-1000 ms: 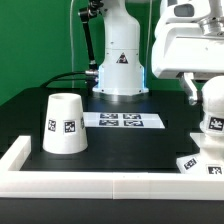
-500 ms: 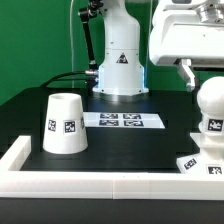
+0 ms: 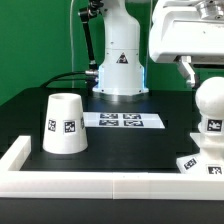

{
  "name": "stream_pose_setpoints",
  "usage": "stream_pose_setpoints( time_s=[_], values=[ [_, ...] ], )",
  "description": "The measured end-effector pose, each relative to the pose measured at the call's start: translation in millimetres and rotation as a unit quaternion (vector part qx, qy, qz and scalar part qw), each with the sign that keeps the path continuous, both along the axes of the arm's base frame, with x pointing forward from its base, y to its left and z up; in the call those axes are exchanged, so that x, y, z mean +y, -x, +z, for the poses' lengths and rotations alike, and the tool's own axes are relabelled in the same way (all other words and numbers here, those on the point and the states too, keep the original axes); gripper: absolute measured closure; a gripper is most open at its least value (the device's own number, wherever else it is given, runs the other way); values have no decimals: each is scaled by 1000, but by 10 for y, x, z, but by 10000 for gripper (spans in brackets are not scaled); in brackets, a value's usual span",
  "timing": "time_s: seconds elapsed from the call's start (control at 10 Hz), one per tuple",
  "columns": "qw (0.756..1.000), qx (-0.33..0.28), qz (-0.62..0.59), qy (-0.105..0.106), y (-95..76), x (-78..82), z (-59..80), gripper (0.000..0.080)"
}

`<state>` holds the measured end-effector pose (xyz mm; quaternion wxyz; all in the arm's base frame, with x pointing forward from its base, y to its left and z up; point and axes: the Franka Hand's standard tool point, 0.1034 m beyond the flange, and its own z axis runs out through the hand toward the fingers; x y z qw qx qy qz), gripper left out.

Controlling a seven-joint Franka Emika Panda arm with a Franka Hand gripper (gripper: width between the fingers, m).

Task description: Assemble lamp

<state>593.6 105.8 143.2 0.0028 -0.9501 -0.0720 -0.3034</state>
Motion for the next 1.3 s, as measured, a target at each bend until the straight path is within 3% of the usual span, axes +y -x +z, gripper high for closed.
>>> stream_pose_setpoints(
  time_s=[0.3,0.7,1.1,1.3],
  values=[
    [999,34,2,11,-26,-211,-30,101],
    [982,190,6,-4,-7,-153,-51,101],
    [937,348,13,1,64,-129,-104,101],
    [934,358,14,2,-11,-159,-135,101]
  ],
)
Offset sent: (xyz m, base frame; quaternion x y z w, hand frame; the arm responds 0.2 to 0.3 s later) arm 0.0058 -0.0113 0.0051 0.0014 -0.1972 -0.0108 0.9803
